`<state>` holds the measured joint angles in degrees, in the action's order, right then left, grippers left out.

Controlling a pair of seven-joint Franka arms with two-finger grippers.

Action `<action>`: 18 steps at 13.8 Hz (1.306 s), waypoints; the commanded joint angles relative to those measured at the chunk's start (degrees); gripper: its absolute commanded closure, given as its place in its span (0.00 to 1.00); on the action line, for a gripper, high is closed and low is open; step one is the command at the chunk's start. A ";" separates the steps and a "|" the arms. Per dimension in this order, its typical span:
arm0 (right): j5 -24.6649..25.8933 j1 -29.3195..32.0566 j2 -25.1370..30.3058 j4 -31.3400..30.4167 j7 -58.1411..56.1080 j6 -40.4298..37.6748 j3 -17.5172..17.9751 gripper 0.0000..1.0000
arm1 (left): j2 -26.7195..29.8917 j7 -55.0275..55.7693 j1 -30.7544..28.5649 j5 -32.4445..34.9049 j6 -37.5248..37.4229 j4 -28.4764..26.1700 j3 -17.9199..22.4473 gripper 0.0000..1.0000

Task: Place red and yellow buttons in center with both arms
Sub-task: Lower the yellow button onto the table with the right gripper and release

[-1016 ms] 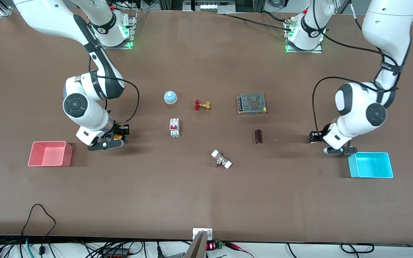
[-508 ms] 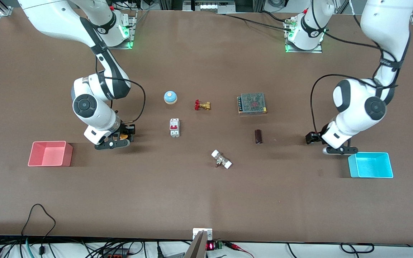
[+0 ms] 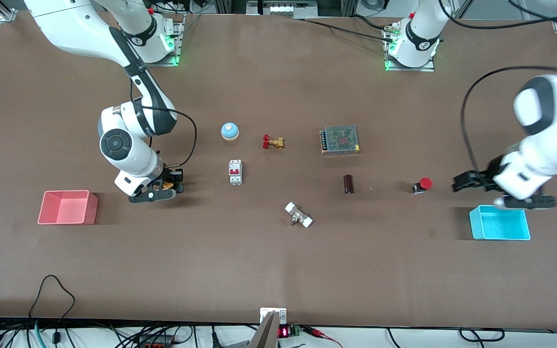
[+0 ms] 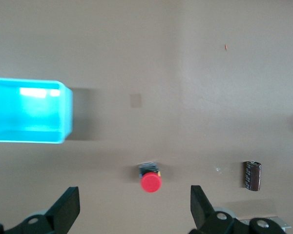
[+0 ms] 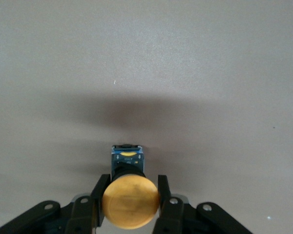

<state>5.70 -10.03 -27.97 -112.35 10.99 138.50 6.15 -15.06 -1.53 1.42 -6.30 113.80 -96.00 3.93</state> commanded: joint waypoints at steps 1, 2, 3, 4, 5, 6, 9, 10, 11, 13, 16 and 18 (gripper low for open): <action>0.81 -0.34 0.02 -0.50 1.31 0.99 -0.17 0.51 | 1.25 -0.40 -0.10 2.26 -3.32 4.77 0.29 0.00; 0.72 -0.34 0.02 -0.42 1.31 0.99 -0.26 0.50 | 2.74 -0.40 -0.27 2.26 -4.28 4.69 0.29 0.00; 0.72 -0.43 0.20 -0.33 2.09 0.90 -0.26 0.41 | 3.89 -0.31 -0.62 2.26 -6.46 4.95 0.11 0.00; 0.72 -0.43 0.55 0.02 2.97 0.72 -0.17 0.39 | 4.86 0.03 -0.72 2.17 -9.44 5.30 0.11 0.00; 0.72 -0.52 0.73 0.37 3.59 0.72 -0.17 0.29 | 5.57 1.43 -0.72 2.26 -12.35 6.08 -0.24 0.00; 0.63 -0.69 0.99 0.90 4.20 0.55 -0.08 0.19 | 6.27 3.10 -0.63 2.35 -15.07 6.79 -0.50 0.00; 0.02 -0.61 2.39 1.86 4.21 0.11 0.01 0.00 | 9.60 2.33 -0.63 2.61 -17.91 5.92 -0.68 0.00; -0.50 -0.61 3.88 2.83 4.21 -1.63 0.01 0.00 | 10.22 2.06 -0.72 2.70 -18.26 5.92 -0.59 0.00; -0.95 -0.69 5.63 5.01 4.21 -5.74 0.01 0.00 | 10.23 2.06 -0.72 2.70 -18.26 6.44 -0.42 0.00; -3.14 0.00 9.85 11.59 3.77 -16.88 -0.08 0.00 | 10.06 0.14 -0.72 2.70 -19.32 6.97 -0.07 0.00; -3.59 5.18 17.15 18.02 0.63 -30.88 -0.52 0.00 | 10.14 0.30 -0.80 2.70 -20.28 7.06 0.11 0.00; -3.50 6.95 18.74 22.59 -5.25 -38.18 -3.49 0.00 | 10.23 1.96 -0.72 2.70 -22.47 7.15 -0.06 0.00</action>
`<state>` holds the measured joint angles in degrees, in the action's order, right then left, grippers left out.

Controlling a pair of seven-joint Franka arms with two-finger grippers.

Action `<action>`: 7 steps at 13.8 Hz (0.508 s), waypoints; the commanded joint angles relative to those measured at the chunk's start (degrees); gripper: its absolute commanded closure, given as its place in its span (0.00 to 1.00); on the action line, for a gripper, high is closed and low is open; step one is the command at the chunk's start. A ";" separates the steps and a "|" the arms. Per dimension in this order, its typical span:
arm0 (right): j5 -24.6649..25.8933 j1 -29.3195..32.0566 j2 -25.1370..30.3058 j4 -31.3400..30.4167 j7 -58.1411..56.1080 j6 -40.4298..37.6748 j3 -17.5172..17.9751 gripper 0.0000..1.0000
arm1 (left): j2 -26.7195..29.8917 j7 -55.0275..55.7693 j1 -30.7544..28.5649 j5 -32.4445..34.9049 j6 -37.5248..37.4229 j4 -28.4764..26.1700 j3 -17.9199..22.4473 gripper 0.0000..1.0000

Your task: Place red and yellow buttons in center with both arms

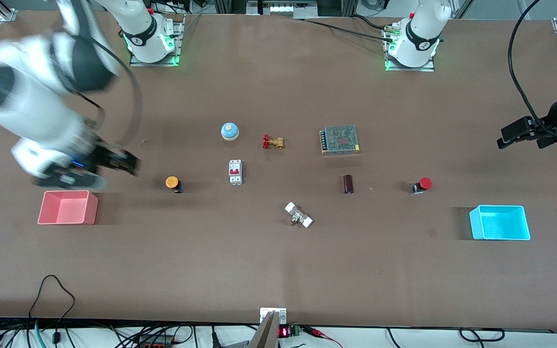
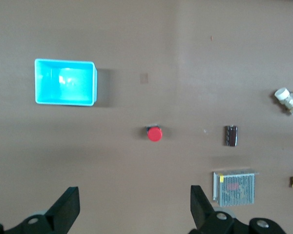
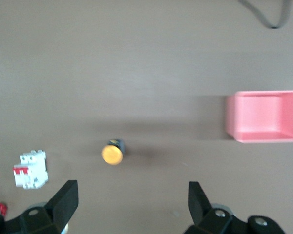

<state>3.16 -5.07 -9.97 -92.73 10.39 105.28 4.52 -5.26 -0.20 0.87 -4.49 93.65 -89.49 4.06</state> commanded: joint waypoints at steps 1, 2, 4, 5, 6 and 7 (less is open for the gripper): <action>-0.96 1.99 1.88 3.87 -6.16 -5.95 -4.23 0.00 | 0.77 3.16 -0.17 0.89 -2.68 0.63 -0.54 0.00; -1.05 1.90 2.67 4.05 -7.22 -6.40 -5.65 0.00 | 1.38 3.27 -0.17 1.24 -3.03 0.63 -0.72 0.00; -1.05 1.99 3.73 3.79 -7.23 -6.49 -6.01 0.00 | 1.83 2.84 -0.17 1.94 -2.86 0.54 -0.81 0.00; -1.74 2.08 3.73 3.53 -7.14 -6.58 -6.45 0.00 | 2.52 0.31 -0.17 2.46 -2.77 0.28 -0.72 0.00; -1.75 1.99 3.91 3.61 -7.23 -6.75 -6.63 0.00 | 2.71 -2.50 -0.26 2.56 -2.77 0.19 -0.55 0.00; -1.66 1.90 3.91 3.61 -7.14 -7.54 -6.54 0.00 | 2.88 -3.57 -0.26 2.47 -3.03 -0.16 -0.46 0.00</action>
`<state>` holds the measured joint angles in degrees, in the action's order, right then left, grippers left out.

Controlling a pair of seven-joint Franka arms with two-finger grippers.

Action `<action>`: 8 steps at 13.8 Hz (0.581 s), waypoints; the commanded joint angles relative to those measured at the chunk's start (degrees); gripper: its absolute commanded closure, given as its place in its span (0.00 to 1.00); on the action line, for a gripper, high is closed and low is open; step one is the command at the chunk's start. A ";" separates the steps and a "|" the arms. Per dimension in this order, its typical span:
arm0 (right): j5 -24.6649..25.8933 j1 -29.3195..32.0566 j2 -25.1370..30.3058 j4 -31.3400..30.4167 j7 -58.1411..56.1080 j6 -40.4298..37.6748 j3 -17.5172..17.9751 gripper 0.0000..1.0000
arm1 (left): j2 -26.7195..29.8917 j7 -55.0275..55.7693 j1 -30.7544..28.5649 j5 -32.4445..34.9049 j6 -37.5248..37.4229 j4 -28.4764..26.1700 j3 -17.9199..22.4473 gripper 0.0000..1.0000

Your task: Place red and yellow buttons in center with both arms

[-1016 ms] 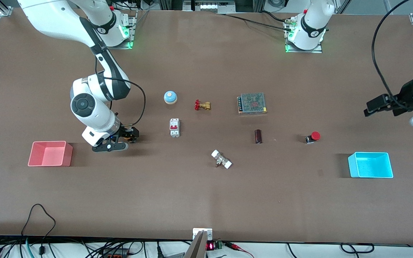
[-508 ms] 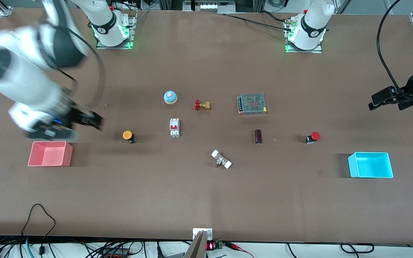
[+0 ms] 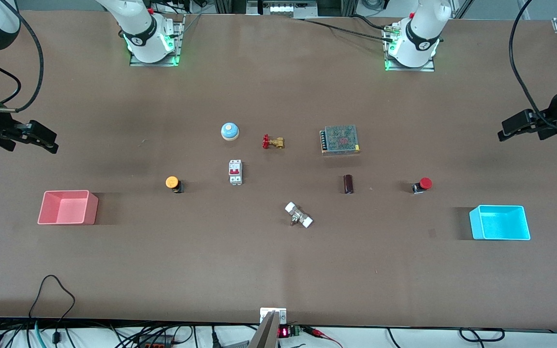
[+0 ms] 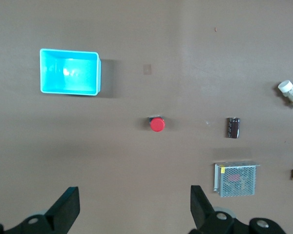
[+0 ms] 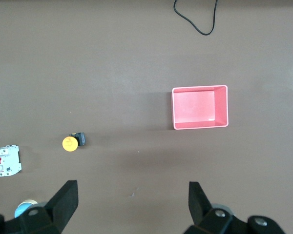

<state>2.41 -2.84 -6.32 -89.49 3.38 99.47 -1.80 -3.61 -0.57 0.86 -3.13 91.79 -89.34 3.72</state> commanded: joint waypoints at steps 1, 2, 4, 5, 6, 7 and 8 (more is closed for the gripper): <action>-0.91 -0.32 0.17 0.54 0.56 -2.61 -0.14 0.00 | 1.15 -2.69 -0.25 1.11 -1.26 -0.31 -0.21 0.00; -1.00 -0.32 0.17 0.55 0.74 -2.88 -0.14 0.00 | 1.07 -1.46 -0.16 1.20 -1.27 -0.14 -0.38 0.00; -0.91 -0.50 0.17 0.55 0.83 -2.97 -0.05 0.00 | 1.15 0.74 -0.07 1.28 -1.79 -0.22 -0.47 0.00; -0.91 -0.32 0.17 0.55 0.57 -3.05 -0.05 0.00 | 1.15 0.83 -0.16 1.20 -1.79 -0.23 -0.39 0.00; -0.91 -0.23 0.17 0.55 -0.04 -2.97 -0.13 0.00 | 1.15 1.01 -0.16 1.20 -1.88 -0.23 -0.39 0.00; -0.91 -0.15 0.17 0.55 -0.05 -3.05 -0.13 0.00 | 1.15 1.01 -0.16 1.20 -1.88 -0.23 -0.39 0.00; -1.00 -0.14 0.17 0.55 -0.05 -3.05 -0.14 0.00 | 1.15 1.18 -0.16 1.20 -1.97 -0.23 -0.39 0.00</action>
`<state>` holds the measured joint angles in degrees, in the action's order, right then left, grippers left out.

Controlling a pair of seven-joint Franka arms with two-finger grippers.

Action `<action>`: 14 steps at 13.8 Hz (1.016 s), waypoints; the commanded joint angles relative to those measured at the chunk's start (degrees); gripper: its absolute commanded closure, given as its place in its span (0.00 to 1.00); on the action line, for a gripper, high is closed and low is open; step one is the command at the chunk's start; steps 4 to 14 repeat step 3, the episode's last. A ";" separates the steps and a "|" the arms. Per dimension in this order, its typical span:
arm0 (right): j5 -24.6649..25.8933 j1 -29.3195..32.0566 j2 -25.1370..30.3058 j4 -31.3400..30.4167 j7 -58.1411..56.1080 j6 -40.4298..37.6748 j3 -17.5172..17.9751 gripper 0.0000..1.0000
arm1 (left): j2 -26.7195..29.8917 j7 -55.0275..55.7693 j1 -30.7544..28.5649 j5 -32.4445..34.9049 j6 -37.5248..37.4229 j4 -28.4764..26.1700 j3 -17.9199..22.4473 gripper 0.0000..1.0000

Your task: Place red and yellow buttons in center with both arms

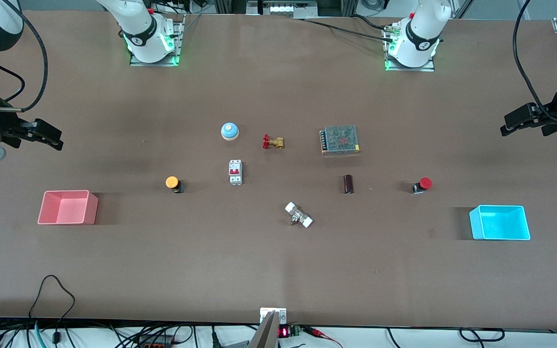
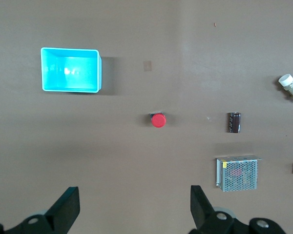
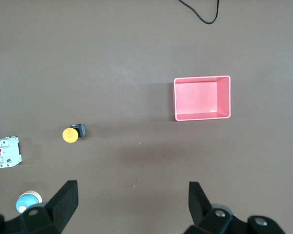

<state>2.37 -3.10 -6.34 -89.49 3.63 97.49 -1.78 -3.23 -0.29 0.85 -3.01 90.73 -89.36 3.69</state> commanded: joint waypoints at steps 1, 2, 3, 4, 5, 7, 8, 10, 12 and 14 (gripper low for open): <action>-0.88 0.03 0.18 0.54 0.23 -1.08 -0.16 0.00 | 0.77 1.60 -0.15 1.07 -0.90 -0.11 -0.35 0.00; -0.88 -0.06 0.18 0.54 0.24 -1.08 -0.16 0.00 | 0.77 2.30 -0.15 1.07 -0.90 -0.20 -0.35 0.00; -0.88 -0.15 0.18 0.54 0.24 -1.08 -0.07 0.00 | 0.68 2.40 -0.15 1.07 -0.90 -0.20 -0.27 0.00; -0.88 -0.15 0.18 0.54 0.24 -1.08 -0.07 0.00 | 0.68 2.40 -0.15 1.07 -0.90 -0.20 -0.27 0.00; -0.88 -0.15 0.18 0.54 0.24 -1.08 -0.07 0.00 | 0.68 2.40 -0.15 1.07 -0.90 -0.20 -0.27 0.00; -0.88 -0.15 0.18 0.54 0.24 -1.08 -0.07 0.00 | 0.68 2.40 -0.15 1.07 -0.90 -0.20 -0.27 0.00; -0.88 -0.15 0.18 0.54 0.24 -1.08 -0.07 0.00 | 0.68 2.40 -0.15 1.07 -0.90 -0.20 -0.27 0.00; -0.88 -0.15 0.18 0.54 0.24 -1.08 -0.07 0.00 | 0.68 2.40 -0.15 1.07 -0.90 -0.20 -0.27 0.00; -0.88 -0.15 0.18 0.54 0.24 -1.08 -0.07 0.00 | 0.68 2.40 -0.15 1.07 -0.90 -0.20 -0.27 0.00; -0.88 -0.15 0.18 0.54 0.24 -1.08 -0.07 0.00 | 0.68 2.40 -0.15 1.07 -0.90 -0.20 -0.27 0.00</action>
